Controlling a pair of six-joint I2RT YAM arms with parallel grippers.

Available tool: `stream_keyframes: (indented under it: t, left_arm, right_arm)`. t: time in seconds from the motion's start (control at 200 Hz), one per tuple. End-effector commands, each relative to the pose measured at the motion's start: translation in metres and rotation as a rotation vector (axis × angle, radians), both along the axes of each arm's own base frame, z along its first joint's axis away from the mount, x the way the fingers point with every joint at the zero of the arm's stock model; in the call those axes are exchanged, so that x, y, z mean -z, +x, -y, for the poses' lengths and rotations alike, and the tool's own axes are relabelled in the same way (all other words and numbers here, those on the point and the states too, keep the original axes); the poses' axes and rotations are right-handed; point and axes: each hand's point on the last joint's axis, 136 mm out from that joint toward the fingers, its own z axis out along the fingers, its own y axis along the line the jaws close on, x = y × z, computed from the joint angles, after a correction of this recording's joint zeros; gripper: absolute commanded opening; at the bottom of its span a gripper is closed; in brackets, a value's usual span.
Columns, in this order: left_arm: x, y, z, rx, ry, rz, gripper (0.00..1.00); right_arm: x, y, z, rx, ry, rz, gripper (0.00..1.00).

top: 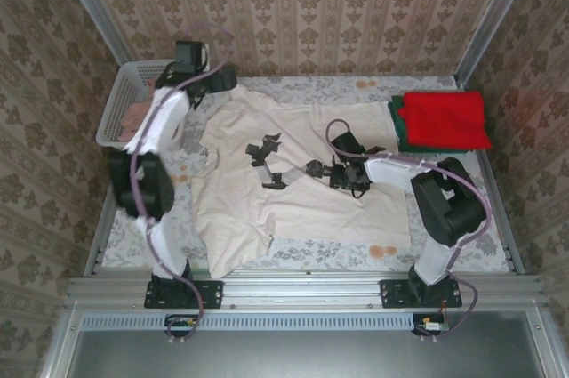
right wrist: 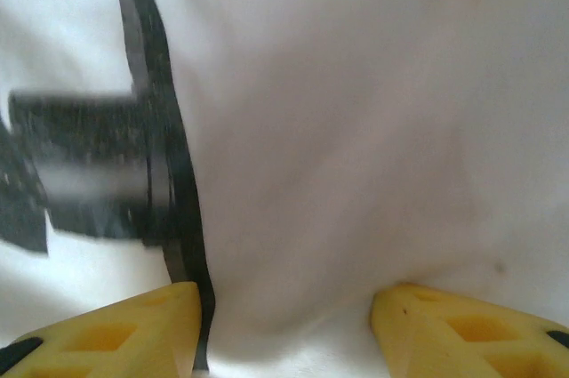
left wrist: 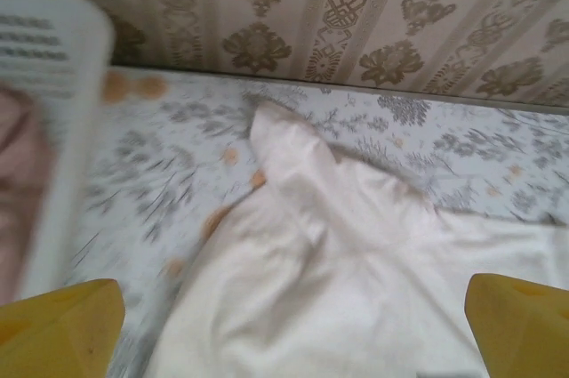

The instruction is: Fold and stack the t-shirts

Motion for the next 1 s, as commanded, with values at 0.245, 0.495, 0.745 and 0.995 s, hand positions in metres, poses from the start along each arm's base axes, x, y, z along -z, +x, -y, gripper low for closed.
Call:
stream_keyframes:
  t: [0.245,0.495,0.745,0.995]
  left_arm:
    - [0.121,-0.159,-0.035,-0.167,0.004,-0.230,1.00]
    - [0.144,-0.106,0.023,0.003,0.000,-0.271,1.00]
    - [0.199,-0.050,0.031,0.010,0.087,-0.415,1.00]
    - [0.235,-0.057,-0.013,-0.094,0.050,-0.503,1.00]
  right_arm:
    - [0.010,0.077,-0.020,-0.061,-0.024,-0.070,0.54]
    - [0.010,0.022,-0.002,-0.013,-0.022,-0.075,0.58]
    - [-0.018,-0.018,0.022,-0.001,-0.027,-0.006,0.67]
    - [-0.004,-0.070,0.019,-0.013,0.030,-0.053,0.68]
